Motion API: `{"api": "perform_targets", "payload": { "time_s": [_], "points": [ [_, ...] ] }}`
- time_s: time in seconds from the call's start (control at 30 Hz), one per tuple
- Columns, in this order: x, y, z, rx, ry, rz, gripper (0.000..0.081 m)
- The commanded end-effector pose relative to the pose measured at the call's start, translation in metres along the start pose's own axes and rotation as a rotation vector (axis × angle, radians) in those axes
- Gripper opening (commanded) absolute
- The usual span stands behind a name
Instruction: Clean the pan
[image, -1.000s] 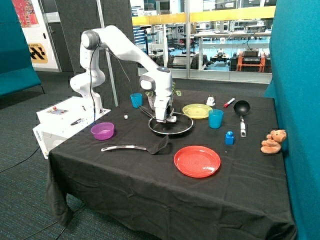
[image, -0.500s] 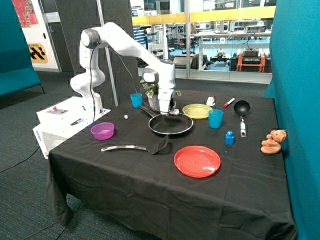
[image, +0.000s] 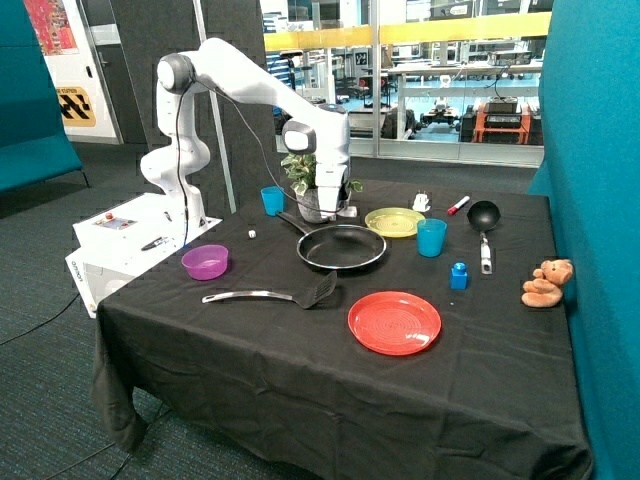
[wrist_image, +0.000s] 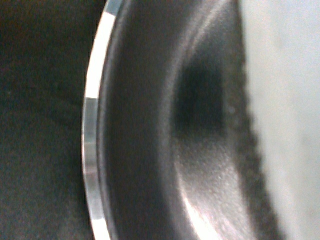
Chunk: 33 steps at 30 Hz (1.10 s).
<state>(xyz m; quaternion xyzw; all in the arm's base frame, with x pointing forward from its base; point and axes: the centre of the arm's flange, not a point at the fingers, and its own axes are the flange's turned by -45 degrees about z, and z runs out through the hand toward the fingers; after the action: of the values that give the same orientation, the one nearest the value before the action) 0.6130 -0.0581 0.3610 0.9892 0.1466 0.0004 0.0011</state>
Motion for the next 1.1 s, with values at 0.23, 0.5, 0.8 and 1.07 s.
{"api": "perform_targets", "payload": {
  "time_s": [0.23,0.5,0.8,1.07],
  "points": [
    [-0.012,0.012,-0.035,0.0023,-0.0006,0.004,0.0000],
    [-0.016,0.010,-0.052,0.0023,-0.0006,-0.011,0.0000],
    [-0.025,0.004,-0.070,0.0023,-0.0005,-0.062,0.0000],
    [-0.028,0.000,-0.076,0.0023,-0.0005,-0.087,0.0000]
  ]
}}
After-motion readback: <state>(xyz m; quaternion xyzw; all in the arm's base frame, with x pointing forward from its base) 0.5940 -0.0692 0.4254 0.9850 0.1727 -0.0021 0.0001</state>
